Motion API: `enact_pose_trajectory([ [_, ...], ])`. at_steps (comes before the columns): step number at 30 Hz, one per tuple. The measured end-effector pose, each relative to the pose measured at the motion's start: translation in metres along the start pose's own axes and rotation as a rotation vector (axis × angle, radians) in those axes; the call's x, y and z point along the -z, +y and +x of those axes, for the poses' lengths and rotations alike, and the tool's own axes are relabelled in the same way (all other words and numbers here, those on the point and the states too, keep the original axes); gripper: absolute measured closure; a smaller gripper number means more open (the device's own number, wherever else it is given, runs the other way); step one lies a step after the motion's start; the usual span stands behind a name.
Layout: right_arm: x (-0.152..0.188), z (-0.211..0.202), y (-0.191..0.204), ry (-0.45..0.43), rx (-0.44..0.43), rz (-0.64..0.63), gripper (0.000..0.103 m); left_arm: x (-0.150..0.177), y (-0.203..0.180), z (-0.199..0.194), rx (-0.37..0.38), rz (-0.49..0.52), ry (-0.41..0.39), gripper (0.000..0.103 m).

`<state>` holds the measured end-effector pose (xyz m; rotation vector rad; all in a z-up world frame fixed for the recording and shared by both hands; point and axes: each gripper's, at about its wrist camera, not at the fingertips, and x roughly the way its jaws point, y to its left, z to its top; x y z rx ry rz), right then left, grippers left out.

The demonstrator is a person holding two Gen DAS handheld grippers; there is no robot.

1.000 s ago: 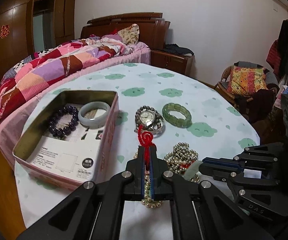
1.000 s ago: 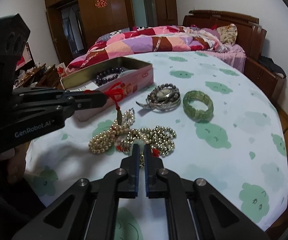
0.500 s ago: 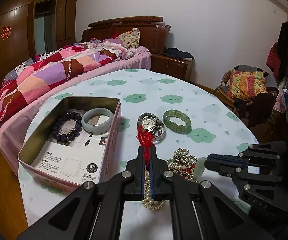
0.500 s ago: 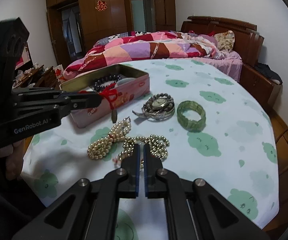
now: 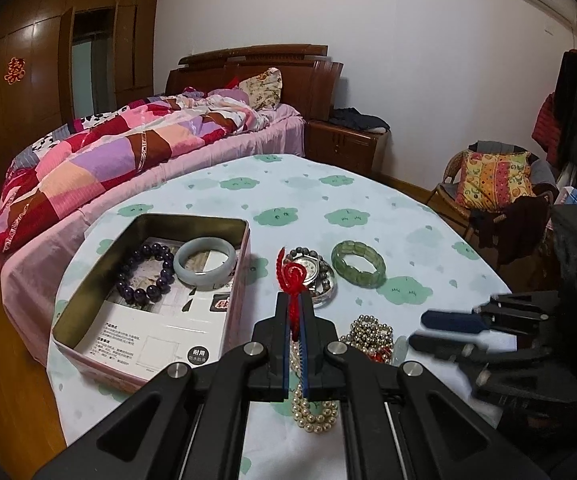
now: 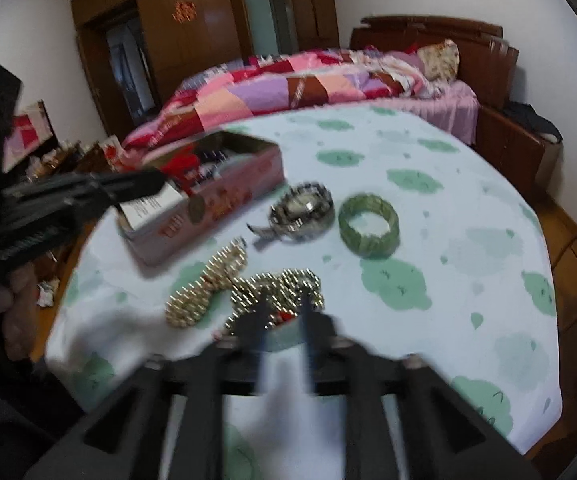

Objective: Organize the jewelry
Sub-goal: 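Grasp the green jade pendant with the right tool while the left tool holds the red tassel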

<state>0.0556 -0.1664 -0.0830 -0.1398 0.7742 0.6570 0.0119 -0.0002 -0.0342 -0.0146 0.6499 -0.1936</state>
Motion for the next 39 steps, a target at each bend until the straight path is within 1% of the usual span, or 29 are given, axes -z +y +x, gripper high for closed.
enact_pose_trajectory([
  [1, 0.002, 0.002, 0.000, 0.011, 0.008, 0.003, 0.050, 0.000, 0.000, 0.002, 0.001, 0.002, 0.007, 0.101],
  [4, 0.007, 0.016, -0.001, 0.063, 0.028, 0.010, 0.050, 0.004, 0.002, 0.010, -0.002, -0.002, 0.026, 0.101],
  [8, 0.011, 0.028, 0.001, 0.110, 0.039, -0.002, 0.050, 0.008, 0.004, 0.017, -0.005, -0.012, 0.042, 0.101],
  [9, 0.012, 0.030, 0.003, 0.116, 0.042, -0.011, 0.052, 0.009, 0.004, 0.018, -0.005, -0.013, 0.043, 0.101],
  [12, 0.013, 0.027, 0.007, 0.104, 0.043, -0.033, 0.068, 0.009, 0.004, 0.017, -0.004, -0.013, 0.042, 0.101],
  [14, 0.015, 0.024, 0.009, 0.093, 0.045, -0.043, 0.083, 0.009, 0.004, 0.017, -0.005, -0.014, 0.039, 0.101],
  [15, 0.015, 0.022, 0.011, 0.086, 0.041, -0.048, 0.095, 0.009, 0.005, 0.017, -0.005, -0.015, 0.038, 0.101],
  [21, 0.016, 0.019, 0.013, 0.086, 0.030, -0.057, 0.095, 0.009, 0.006, 0.015, -0.008, -0.018, 0.033, 0.101],
  [23, 0.015, 0.020, 0.014, 0.093, 0.040, -0.065, 0.094, 0.009, 0.006, 0.015, -0.008, -0.018, 0.033, 0.101],
  [24, 0.014, 0.017, 0.014, 0.082, 0.059, -0.059, 0.089, 0.009, 0.006, 0.015, -0.007, -0.019, 0.033, 0.101],
  [25, 0.013, 0.014, 0.014, 0.079, 0.067, -0.054, 0.070, 0.009, 0.007, 0.015, -0.006, -0.019, 0.031, 0.101],
  [26, 0.013, 0.013, 0.014, 0.079, 0.062, -0.053, 0.060, 0.009, 0.007, 0.015, -0.006, -0.018, 0.029, 0.101],
  [27, 0.014, 0.011, 0.014, 0.080, 0.063, -0.052, 0.054, 0.008, 0.007, 0.014, -0.004, -0.020, 0.027, 0.101],
  [28, 0.015, 0.009, 0.015, 0.089, 0.079, -0.055, 0.054, 0.007, 0.008, 0.014, -0.002, -0.021, 0.025, 0.101],
  [29, 0.016, 0.010, 0.015, 0.099, 0.077, -0.055, 0.054, 0.007, 0.008, 0.013, -0.001, -0.023, 0.023, 0.101],
  [32, 0.021, 0.011, 0.018, 0.123, 0.051, -0.053, 0.056, 0.006, 0.010, 0.013, 0.002, -0.027, 0.020, 0.101],
  [33, 0.021, 0.013, 0.019, 0.128, 0.049, -0.059, 0.059, 0.006, 0.010, 0.013, 0.003, -0.030, 0.018, 0.101],
  [34, 0.022, 0.015, 0.021, 0.133, 0.044, -0.066, 0.067, 0.005, 0.010, 0.013, 0.004, -0.030, 0.018, 0.101],
  [36, 0.023, 0.019, 0.025, 0.143, 0.042, -0.087, 0.078, 0.005, 0.010, 0.013, 0.003, -0.030, 0.019, 0.101],
  [39, 0.025, 0.019, 0.031, 0.145, 0.050, -0.124, 0.089, 0.005, 0.010, 0.013, 0.003, -0.031, 0.018, 0.101],
])
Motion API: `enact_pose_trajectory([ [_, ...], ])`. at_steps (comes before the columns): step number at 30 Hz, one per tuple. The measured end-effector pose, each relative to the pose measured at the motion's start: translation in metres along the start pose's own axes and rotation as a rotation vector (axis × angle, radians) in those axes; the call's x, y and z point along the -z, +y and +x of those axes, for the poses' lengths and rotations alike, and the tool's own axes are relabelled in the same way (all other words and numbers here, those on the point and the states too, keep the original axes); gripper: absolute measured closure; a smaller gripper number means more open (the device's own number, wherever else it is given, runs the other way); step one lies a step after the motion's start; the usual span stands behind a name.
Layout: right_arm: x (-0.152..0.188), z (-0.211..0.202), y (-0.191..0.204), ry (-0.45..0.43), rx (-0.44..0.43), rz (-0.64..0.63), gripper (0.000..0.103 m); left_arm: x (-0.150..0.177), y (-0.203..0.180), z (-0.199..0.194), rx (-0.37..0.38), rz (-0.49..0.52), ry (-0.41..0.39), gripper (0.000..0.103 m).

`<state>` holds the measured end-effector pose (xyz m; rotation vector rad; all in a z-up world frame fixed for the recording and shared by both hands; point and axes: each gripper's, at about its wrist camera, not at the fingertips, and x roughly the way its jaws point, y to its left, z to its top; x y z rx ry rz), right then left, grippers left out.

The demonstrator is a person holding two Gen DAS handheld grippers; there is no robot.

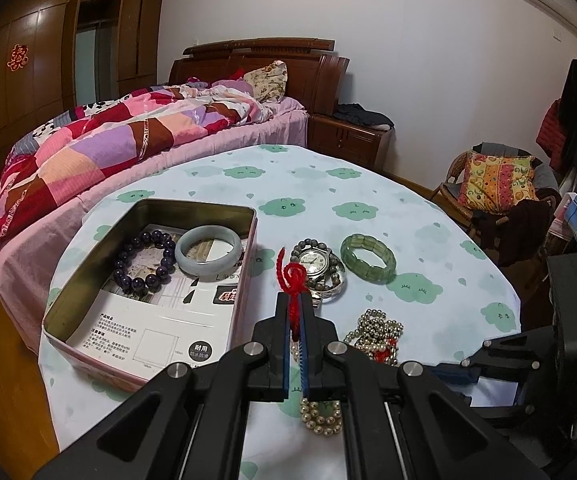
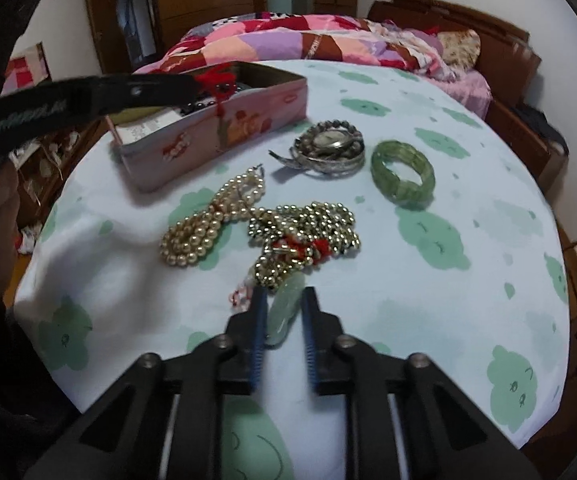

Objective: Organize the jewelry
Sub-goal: 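Grasp the green jade pendant with the right tool while the left tool holds the red tassel, then carry both pendants to the tin and open both tools to release them inside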

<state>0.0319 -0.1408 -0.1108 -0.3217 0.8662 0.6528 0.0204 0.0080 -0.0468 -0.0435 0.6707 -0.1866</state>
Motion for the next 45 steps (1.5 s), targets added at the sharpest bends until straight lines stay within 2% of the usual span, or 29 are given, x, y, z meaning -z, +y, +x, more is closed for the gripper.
enact_pose_trajectory([
  [9, -0.005, -0.021, -0.007, -0.079, 0.019, 0.027, 0.091, -0.006, 0.001, -0.006, 0.000, -0.004, -0.022, 0.101],
  [13, -0.014, -0.032, -0.005, -0.114, 0.023, 0.014, 0.091, -0.015, 0.004, -0.018, -0.006, -0.008, -0.063, 0.101],
  [26, -0.069, -0.075, -0.020, -0.276, 0.063, -0.014, 0.092, -0.056, 0.023, -0.045, -0.023, 0.005, -0.179, 0.101],
  [36, -0.110, -0.088, -0.017, -0.353, 0.073, -0.083, 0.092, -0.070, 0.049, -0.049, -0.081, 0.011, -0.203, 0.101],
  [45, -0.153, -0.071, 0.001, -0.390, -0.009, -0.127, 0.092, -0.072, 0.078, -0.032, -0.137, -0.007, -0.171, 0.101],
])
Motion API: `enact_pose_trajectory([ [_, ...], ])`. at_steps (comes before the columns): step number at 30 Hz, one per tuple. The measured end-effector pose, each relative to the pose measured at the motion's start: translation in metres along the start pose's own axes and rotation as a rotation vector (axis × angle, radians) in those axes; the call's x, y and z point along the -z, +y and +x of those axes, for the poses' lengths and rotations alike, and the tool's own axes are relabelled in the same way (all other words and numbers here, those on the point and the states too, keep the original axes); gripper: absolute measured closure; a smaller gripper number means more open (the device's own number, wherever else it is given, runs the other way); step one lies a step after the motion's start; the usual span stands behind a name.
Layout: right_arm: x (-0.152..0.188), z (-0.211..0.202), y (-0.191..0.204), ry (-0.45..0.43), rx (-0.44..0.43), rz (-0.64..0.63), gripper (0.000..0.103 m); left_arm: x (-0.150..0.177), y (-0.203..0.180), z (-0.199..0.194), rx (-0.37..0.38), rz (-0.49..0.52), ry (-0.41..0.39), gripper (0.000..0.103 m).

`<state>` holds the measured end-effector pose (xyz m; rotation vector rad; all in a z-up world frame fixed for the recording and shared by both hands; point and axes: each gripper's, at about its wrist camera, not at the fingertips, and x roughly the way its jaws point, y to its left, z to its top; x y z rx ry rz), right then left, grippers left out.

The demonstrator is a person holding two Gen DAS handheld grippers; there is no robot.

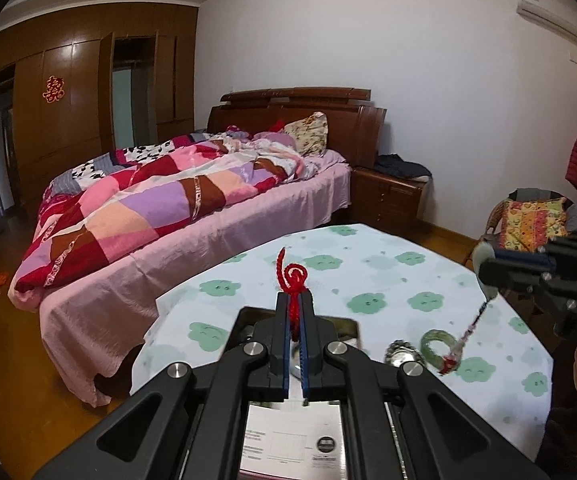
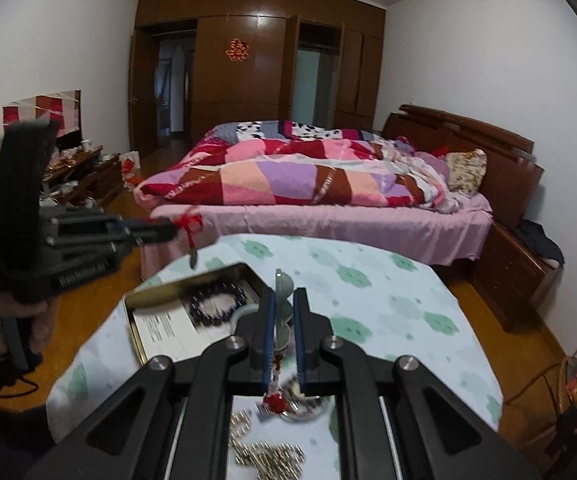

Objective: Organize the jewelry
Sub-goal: 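Carry both pendants to the tin and open both tools to release them inside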

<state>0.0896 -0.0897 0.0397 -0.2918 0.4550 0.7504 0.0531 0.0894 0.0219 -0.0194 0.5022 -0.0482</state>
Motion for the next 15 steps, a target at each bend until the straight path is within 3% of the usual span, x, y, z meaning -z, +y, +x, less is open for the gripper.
enact_pose_trajectory([
  [6, -0.015, 0.035, 0.014, -0.007, -0.045, 0.006, 0.092, 0.008, 0.012, 0.017, -0.024, -0.011, 0.044, 0.101],
  [15, -0.010, 0.077, 0.030, 0.063, -0.093, 0.007, 0.092, 0.019, 0.025, 0.038, -0.050, -0.015, 0.109, 0.101],
])
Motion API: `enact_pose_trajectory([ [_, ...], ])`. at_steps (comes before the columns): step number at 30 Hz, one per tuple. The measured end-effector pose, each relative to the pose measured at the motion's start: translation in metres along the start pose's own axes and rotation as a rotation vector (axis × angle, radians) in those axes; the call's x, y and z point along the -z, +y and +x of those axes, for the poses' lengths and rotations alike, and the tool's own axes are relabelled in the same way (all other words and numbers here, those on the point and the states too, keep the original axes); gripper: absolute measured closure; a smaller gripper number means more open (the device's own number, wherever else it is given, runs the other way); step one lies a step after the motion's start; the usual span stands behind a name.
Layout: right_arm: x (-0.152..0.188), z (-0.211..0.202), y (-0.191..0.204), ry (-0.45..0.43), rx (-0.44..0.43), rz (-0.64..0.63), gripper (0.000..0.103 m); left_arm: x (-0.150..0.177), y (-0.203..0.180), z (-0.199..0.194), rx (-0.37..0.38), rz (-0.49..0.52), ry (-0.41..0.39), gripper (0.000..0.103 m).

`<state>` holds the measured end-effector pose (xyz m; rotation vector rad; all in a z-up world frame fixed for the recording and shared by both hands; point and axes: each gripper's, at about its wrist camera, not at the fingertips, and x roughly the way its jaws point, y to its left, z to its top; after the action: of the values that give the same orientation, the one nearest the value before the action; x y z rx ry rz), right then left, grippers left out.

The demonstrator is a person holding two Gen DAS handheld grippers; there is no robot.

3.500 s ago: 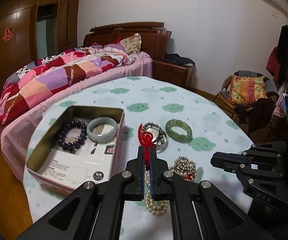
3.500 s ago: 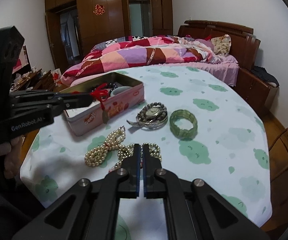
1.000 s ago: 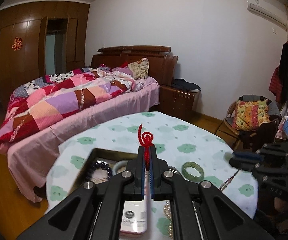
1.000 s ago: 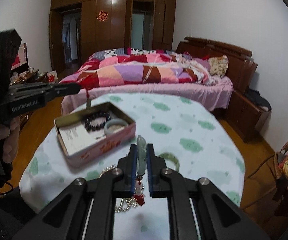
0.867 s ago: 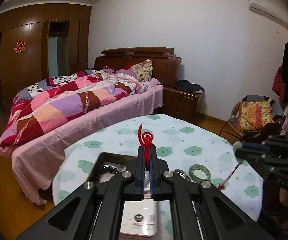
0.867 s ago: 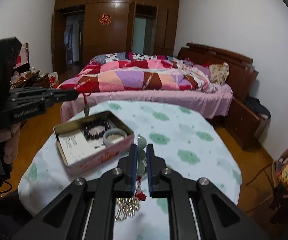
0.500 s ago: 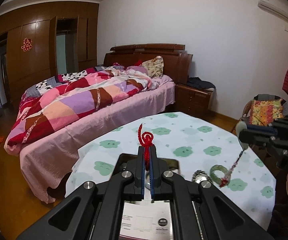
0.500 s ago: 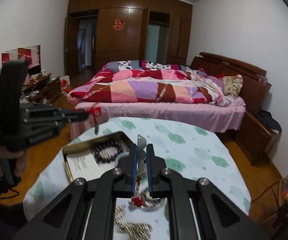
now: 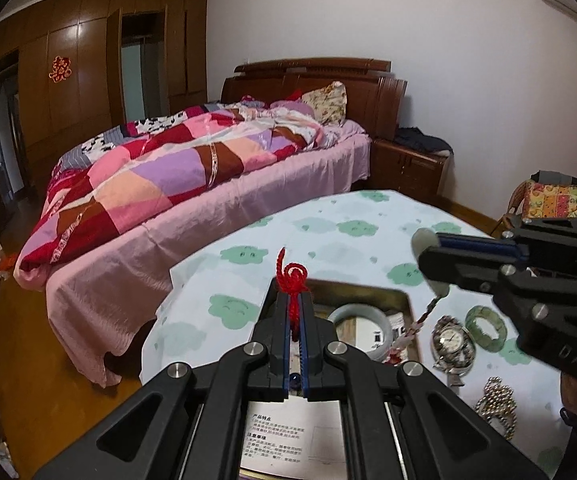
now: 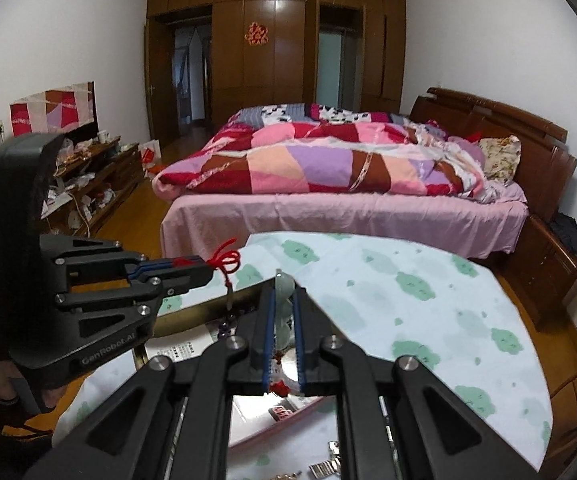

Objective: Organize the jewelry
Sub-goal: 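Carry both pendants to the tin and open both tools to release them inside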

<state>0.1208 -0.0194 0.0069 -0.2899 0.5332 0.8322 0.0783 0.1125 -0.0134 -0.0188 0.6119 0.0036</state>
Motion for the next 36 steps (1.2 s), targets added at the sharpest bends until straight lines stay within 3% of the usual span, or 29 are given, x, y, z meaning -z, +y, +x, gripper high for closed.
enact_pose_trajectory([
  [17, 0.033, 0.045, 0.008, 0.157, -0.019, 0.023, 0.092, 0.024, 0.007, 0.035, -0.019, 0.011, 0.140, 0.101],
  [30, 0.049, 0.059, -0.003, 0.216, 0.001, 0.071, 0.091, 0.033, 0.011, 0.047, -0.055, 0.018, 0.189, 0.099],
  [32, 0.051, 0.057, -0.004, 0.213, 0.000, 0.080, 0.081, 0.033, 0.010, 0.046, -0.064, 0.022, 0.191, 0.098],
  [33, 0.051, 0.055, -0.006, 0.207, -0.001, 0.088, 0.068, 0.033, 0.009, 0.046, -0.073, 0.025, 0.191, 0.098],
  [35, 0.050, 0.047, -0.009, 0.188, 0.001, 0.098, 0.064, 0.032, 0.007, 0.041, -0.079, 0.027, 0.185, 0.092],
  [36, 0.050, 0.041, -0.012, 0.180, 0.006, 0.101, 0.064, 0.032, 0.007, 0.039, -0.081, 0.025, 0.180, 0.078],
])
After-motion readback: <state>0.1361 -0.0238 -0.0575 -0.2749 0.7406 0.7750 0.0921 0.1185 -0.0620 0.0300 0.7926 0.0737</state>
